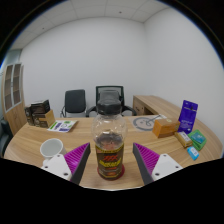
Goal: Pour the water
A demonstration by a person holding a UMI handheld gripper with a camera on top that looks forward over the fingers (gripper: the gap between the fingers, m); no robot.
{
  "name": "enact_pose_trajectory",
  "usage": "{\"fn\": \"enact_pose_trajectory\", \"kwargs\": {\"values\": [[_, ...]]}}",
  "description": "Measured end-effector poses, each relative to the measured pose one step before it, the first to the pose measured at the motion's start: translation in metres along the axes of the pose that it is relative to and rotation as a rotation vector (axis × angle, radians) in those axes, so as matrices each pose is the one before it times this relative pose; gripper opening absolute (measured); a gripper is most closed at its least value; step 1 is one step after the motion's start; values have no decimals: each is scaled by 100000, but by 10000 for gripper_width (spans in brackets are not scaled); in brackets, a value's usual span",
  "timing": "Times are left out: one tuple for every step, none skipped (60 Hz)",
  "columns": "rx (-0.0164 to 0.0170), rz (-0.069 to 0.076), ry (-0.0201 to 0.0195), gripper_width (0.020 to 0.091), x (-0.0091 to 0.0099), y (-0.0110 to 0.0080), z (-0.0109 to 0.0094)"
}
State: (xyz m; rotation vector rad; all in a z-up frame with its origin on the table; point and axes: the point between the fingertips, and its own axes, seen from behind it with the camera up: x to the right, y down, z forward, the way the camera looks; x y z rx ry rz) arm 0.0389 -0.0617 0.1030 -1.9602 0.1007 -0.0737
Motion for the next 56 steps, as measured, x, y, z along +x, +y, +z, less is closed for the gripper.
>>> {"fn": "enact_pose_trajectory", "kwargs": {"values": [[-92,-306,64,860,-119,-256,-580],[-271,-323,195,858,-141,-213,-626],[-427,-292,462,855,-87,-186,-641],[-346,-232,562,857,-85,-228,-706],[-275,-287,458,857,-118,-239,-753],[-250,-344,306,854,-148,-249,-798],[-243,-244,104,854,-77,-335,-811],[-26,-143,258,854,-229,-244,-930],[-64,18,130,855,-236,-251,-925],[-143,26,67,855,-245,-249,-990],[-343,-26,58,853,-272,-202,-1010],[-404,-16,36,854,-326,-184,-1046],[-252,-9,-61,858,-334,-202,-1098],[-177,43,-197,858,-265,-315,-1068],[-31,59,-11,857,-307,-232,-1124],[-176,38,427,855,-372,-172,-1134],[-299,80,423,857,-278,-135,-1117],[-291,-14,152,856,-311,-108,-1168],[-244,-102,60,853,-307,-79,-1132],[-284,-236,-17,855,-338,-50,-1133],[-300,-313,95,857,-315,-42,-1084],[-201,-414,146,856,-321,-15,-1091],[-145,-356,164,858,-269,-5,-1038],[-272,-273,34,859,-78,50,-808],[-334,-302,90,857,-331,57,-1045],[-358,-479,-121,858,-376,133,-1017],[-263,-569,-216,858,-348,47,-927],[-51,-539,-172,860,-282,26,-860],[21,-365,-5,860,-236,14,-817],[-150,-335,97,858,-207,72,-774],[-160,-381,90,859,-202,72,-738],[37,-402,-6,860,-191,66,-707],[157,-358,-10,857,-169,40,-681],[-85,-68,103,858,-111,-17,-423],[-71,53,269,858,-226,220,-720],[-246,-9,176,857,-163,165,-523],[-323,-5,112,858,-130,196,-465],[-441,67,72,857,-123,215,-403],[-525,174,69,857,-127,263,-388],[-446,193,84,859,-111,205,-368],[-265,122,37,859,-104,165,-317],[-130,39,-27,857,-69,123,-277],[-137,20,44,856,-58,173,-283],[-465,135,117,858,-29,212,-245],[-600,157,-93,858,27,196,-59],[-591,456,31,858,-45,197,-230],[-406,377,103,859,-15,201,-204],[-245,208,242,858,37,114,-112],[-87,7,217,858,14,115,-108],[-71,-240,200,858,17,109,-114],[-210,-375,208,858,8,128,-75],[-375,-435,235,856,-5,156,-134],[-236,-346,20,856,73,191,150],[108,-203,68,856,-22,52,-80],[406,-100,80,854,-32,-39,-63],[286,-74,156,856,-19,-58,-51]]}}
